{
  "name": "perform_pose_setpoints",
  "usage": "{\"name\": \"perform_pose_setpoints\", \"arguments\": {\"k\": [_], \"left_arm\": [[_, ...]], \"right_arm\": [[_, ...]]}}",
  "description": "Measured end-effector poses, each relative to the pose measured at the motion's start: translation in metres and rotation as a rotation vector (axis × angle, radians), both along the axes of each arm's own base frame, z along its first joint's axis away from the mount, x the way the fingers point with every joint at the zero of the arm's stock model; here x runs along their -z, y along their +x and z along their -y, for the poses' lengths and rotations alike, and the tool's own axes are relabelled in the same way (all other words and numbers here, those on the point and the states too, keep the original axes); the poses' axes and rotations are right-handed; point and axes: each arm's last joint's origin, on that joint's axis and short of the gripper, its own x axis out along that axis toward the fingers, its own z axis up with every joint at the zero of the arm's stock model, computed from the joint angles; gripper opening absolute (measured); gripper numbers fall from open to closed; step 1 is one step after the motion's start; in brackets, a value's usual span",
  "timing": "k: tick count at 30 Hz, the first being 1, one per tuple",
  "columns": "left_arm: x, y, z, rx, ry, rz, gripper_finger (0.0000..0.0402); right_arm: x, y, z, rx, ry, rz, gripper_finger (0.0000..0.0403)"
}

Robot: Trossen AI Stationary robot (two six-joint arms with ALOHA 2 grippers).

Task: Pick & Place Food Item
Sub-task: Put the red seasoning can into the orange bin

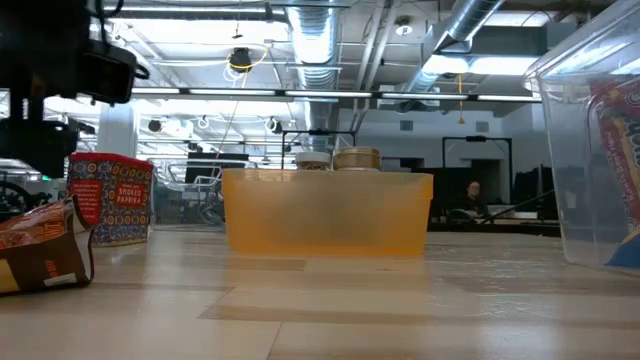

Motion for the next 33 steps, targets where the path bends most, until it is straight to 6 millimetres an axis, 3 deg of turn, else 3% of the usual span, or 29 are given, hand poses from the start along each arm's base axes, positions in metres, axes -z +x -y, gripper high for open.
{"name": "perform_pose_setpoints", "arguments": {"k": [4, 8, 12, 15, 20, 25, 28, 31, 33], "left_arm": [[-0.001, 0.004, -0.009, 0.055, -0.121, -0.033, 0.04], [-0.006, 0.003, -0.005, 0.215, -0.279, -0.042, 0.04], [-0.021, 0.008, 0.012, 0.299, -0.327, 0.132, 0.04], [-0.029, 0.012, 0.024, 0.258, -0.253, 0.299, 0.04], [-0.044, 0.025, 0.031, 0.282, 0.001, 0.672, 0.04], [-0.078, 0.041, 0.039, 0.469, 0.522, 0.998, 0.04], [-0.088, 0.047, 0.039, 0.638, 0.903, 0.88, 0.0397], [-0.097, 0.048, 0.024, 0.665, 1.264, 0.519, 0.0395], [-0.098, 0.051, 0.011, 0.571, 1.353, 0.28, 0.0398]], "right_arm": [[-0.002, -0.002, 0.001, 0.003, 0.002, -0.002, 0.0115], [-0.003, -0.005, 0.0, 0.0, 0.013, -0.009, 0.0115], [-0.004, -0.006, -0.002, -0.005, 0.018, -0.007, 0.0115], [-0.004, -0.006, -0.001, -0.003, 0.018, -0.007, 0.0115], [-0.004, -0.005, -0.001, -0.003, 0.017, -0.007, 0.0115], [-0.004, -0.005, -0.001, -0.004, 0.017, -0.007, 0.0115], [-0.004, -0.005, -0.001, -0.004, 0.017, -0.007, 0.0115], [-0.004, -0.005, -0.001, -0.003, 0.018, -0.006, 0.0115], [-0.004, -0.005, -0.001, -0.003, 0.02, -0.005, 0.0115]]}}
